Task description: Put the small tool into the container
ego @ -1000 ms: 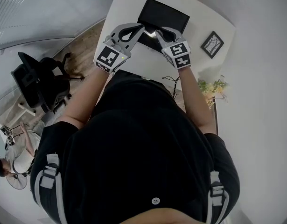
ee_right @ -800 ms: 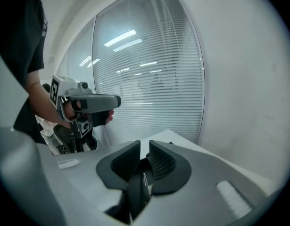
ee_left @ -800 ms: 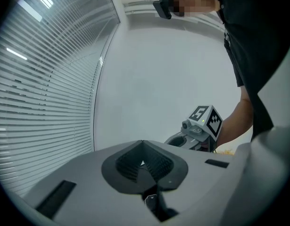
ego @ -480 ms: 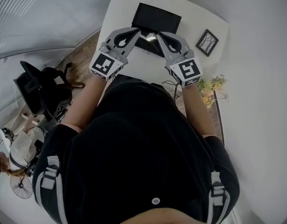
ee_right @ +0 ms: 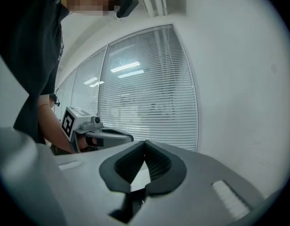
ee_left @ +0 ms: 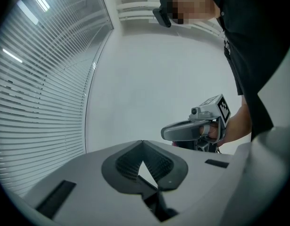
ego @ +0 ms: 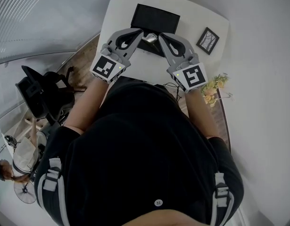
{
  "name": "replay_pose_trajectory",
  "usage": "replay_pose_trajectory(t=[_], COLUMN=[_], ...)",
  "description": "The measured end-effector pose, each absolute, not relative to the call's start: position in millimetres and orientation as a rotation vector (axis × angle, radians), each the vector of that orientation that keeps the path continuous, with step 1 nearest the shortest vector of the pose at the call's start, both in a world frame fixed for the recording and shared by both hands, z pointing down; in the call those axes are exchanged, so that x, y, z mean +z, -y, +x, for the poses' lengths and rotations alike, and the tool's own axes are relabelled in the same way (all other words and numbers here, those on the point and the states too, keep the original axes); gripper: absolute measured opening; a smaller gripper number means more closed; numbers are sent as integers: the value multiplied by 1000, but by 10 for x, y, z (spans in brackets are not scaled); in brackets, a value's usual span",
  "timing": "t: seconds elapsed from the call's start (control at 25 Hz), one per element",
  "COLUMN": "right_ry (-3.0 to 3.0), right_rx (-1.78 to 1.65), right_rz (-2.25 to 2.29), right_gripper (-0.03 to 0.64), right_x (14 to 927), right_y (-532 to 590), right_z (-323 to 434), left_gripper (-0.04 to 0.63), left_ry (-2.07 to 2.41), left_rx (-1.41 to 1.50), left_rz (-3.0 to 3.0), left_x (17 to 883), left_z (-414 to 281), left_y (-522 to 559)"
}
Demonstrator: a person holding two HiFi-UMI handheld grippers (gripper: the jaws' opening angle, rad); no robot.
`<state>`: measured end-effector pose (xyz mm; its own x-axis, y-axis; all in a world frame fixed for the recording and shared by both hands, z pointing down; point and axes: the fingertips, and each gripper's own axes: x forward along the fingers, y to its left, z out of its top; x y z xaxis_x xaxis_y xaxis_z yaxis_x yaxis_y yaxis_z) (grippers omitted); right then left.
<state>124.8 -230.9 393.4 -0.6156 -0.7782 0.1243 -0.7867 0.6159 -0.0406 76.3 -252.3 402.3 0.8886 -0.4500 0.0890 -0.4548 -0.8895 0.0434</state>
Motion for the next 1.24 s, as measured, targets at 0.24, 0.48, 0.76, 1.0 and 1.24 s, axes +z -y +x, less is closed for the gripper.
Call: replay_pose_trajectory(t=[0.24,0.48,0.76,1.0,1.24], right_ry=[2747,2757,2763,2747,2750], right_rx=[163,163,162,164,162], right_rz=[1335,1319,1297,1298,1297], right_gripper=[11,11,11,11,11], right_x=[3937,3948,3890,3985,3940], right_y=[2337,2380,2433,2431,2457], right_z=[1273,1279,1216,1267,1246], left_gripper=[8,8,8,8,8], left_ry=[716,726,738,740,739], left_rx=[141,133,127,139,166], left_rz=[2986,2990,2992,2990,2983], left_x=[4078,4032,4013,4054,4069], left_z=[761,783,767,778,759], left_y=[2505,2531,2571,2579,2600])
